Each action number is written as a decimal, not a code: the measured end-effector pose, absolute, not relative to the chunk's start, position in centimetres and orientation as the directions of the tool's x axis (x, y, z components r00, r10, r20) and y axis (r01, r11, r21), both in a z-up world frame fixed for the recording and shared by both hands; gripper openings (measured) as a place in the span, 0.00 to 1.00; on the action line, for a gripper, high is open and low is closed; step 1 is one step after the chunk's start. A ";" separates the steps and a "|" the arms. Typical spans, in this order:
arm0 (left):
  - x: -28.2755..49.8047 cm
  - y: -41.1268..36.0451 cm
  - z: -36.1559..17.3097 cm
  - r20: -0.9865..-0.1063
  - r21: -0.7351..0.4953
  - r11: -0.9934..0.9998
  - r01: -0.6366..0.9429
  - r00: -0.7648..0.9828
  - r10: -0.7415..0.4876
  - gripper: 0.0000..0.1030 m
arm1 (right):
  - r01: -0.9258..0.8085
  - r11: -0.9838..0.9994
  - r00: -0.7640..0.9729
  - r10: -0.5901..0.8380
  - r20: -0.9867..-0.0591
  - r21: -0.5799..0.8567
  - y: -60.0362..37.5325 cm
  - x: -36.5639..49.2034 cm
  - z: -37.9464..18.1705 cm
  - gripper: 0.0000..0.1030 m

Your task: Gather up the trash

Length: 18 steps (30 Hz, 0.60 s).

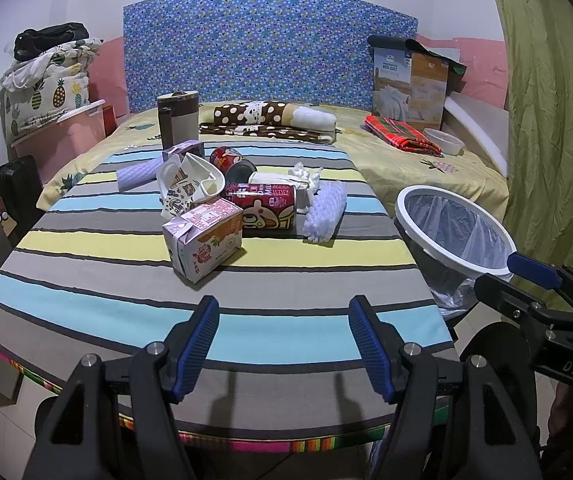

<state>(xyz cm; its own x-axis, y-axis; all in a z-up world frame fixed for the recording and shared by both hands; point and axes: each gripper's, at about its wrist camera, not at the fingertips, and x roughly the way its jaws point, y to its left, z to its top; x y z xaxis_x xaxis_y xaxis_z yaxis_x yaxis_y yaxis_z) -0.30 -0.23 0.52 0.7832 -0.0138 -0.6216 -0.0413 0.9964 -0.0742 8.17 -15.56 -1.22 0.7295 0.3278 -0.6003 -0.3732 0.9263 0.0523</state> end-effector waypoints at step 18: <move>-0.6 0.0 0.7 -0.620 -0.075 0.996 -0.042 0.785 -0.013 0.67 | -0.374 0.926 0.729 0.330 -0.599 0.054 -15.7 8.2 -1.3 0.74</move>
